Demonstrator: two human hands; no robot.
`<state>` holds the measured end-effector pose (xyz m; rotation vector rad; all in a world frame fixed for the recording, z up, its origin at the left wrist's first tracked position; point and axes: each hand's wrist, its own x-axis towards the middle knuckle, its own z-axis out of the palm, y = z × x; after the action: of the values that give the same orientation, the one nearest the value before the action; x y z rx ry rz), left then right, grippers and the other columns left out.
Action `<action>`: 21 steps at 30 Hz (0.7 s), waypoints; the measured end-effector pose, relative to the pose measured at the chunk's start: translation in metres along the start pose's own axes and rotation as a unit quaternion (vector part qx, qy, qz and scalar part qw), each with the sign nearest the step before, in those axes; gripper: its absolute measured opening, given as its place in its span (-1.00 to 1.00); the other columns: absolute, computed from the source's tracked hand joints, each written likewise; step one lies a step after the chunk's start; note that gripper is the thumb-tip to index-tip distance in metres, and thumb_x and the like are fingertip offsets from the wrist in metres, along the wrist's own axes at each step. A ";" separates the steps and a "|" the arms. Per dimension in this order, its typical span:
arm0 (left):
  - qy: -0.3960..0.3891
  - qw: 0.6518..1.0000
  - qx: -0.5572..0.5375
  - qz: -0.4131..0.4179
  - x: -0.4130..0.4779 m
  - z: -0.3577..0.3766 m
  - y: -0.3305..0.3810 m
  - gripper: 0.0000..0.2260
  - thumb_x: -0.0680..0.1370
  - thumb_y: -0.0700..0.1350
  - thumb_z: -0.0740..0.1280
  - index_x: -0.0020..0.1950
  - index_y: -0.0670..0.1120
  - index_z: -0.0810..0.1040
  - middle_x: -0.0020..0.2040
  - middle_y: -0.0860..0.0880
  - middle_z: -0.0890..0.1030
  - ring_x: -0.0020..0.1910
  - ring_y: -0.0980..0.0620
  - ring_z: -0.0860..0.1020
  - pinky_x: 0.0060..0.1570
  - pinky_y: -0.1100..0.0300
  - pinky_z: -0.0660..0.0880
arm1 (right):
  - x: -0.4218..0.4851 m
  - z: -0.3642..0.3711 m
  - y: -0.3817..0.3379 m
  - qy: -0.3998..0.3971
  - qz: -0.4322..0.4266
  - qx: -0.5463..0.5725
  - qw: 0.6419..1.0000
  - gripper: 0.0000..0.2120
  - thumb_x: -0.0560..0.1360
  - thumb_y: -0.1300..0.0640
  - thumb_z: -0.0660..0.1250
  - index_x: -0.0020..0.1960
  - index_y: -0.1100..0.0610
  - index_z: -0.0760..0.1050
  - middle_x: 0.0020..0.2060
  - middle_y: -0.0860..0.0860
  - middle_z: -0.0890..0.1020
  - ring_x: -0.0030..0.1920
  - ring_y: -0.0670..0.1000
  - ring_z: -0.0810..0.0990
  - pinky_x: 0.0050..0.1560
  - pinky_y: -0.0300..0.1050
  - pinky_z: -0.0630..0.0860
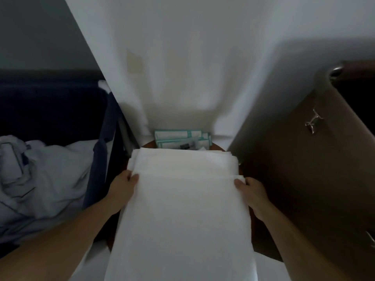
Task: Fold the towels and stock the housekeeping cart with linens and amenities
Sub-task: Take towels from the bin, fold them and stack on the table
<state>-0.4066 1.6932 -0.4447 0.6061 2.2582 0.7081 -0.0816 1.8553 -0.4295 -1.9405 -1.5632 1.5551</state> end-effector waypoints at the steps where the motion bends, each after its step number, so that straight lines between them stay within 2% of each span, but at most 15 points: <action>1: 0.009 1.000 -0.002 0.016 0.002 -0.001 0.004 -0.80 0.66 -0.04 0.20 0.09 -0.17 0.46 -0.04 -0.11 0.54 -0.12 -0.06 0.49 -0.13 0.07 0.39 | 0.003 -0.001 -0.002 0.010 -0.006 0.005 1.000 -0.80 0.59 0.06 0.31 0.03 0.22 0.54 -0.01 0.19 0.61 0.00 0.23 0.60 0.10 0.24 0.56; 5: 0.056 0.994 -0.011 0.093 0.012 -0.013 0.028 -0.84 0.65 0.01 0.20 0.04 -0.05 0.46 -0.13 -0.03 0.53 -0.15 -0.02 0.50 -0.16 0.05 0.43 | 0.014 -0.010 -0.020 0.058 -0.047 0.056 0.996 -0.91 0.56 0.07 0.36 -0.08 0.07 0.57 -0.10 0.05 0.63 -0.12 0.06 0.59 -0.20 -0.03 0.52; 8: 0.092 0.989 0.003 0.114 0.033 -0.021 0.045 -0.82 0.65 0.04 0.18 0.05 -0.04 0.46 -0.15 -0.03 0.52 -0.19 0.00 0.48 -0.22 0.07 0.39 | 0.029 -0.012 -0.036 0.101 -0.071 0.074 0.990 -0.90 0.55 0.04 0.37 -0.13 0.02 0.55 -0.14 -0.01 0.62 -0.15 0.00 0.57 -0.23 -0.10 0.47; 12: 0.079 0.993 0.016 0.085 0.062 -0.013 0.052 -0.77 0.65 0.02 0.20 0.10 -0.13 0.48 -0.11 -0.08 0.53 -0.10 -0.09 0.51 -0.12 0.02 0.41 | 0.056 -0.001 -0.047 0.122 -0.074 0.071 0.987 -0.91 0.56 0.07 0.36 -0.04 0.09 0.55 -0.14 0.00 0.62 -0.19 -0.04 0.55 -0.22 -0.11 0.49; 17: 0.049 0.998 0.034 0.036 0.072 0.004 0.040 -0.69 0.63 -0.06 0.27 0.32 -0.18 0.43 0.17 -0.15 0.55 0.06 -0.10 0.51 0.03 0.07 0.42 | 0.070 0.013 -0.026 0.128 -0.038 -0.006 0.991 -0.71 0.56 0.01 0.34 0.21 0.13 0.50 -0.07 -0.04 0.54 -0.13 -0.05 0.51 -0.09 -0.06 0.45; 19: 0.060 0.997 -0.007 0.037 0.064 0.008 0.038 -0.60 0.60 -0.10 0.31 0.41 -0.16 0.34 0.27 -0.16 0.50 0.13 -0.10 0.49 0.09 0.06 0.43 | 0.063 0.016 -0.016 0.125 -0.042 -0.006 0.991 -0.61 0.55 -0.03 0.36 0.31 0.11 0.44 0.04 -0.02 0.54 -0.08 -0.05 0.50 -0.07 -0.05 0.44; 21: 0.081 0.995 -0.032 0.047 0.047 0.012 0.034 -0.47 0.57 -0.12 0.35 0.49 -0.13 0.25 0.39 -0.16 0.38 0.27 -0.14 0.44 0.24 -0.02 0.43 | 0.049 0.017 -0.007 0.119 -0.045 -0.013 0.992 -0.51 0.54 -0.09 0.36 0.39 0.06 0.36 0.08 -0.06 0.49 0.00 -0.02 0.49 -0.02 -0.03 0.45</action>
<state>-0.4218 1.7498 -0.4524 0.6492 2.3578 0.9017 -0.1048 1.8904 -0.4605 -1.9548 -1.5530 1.2240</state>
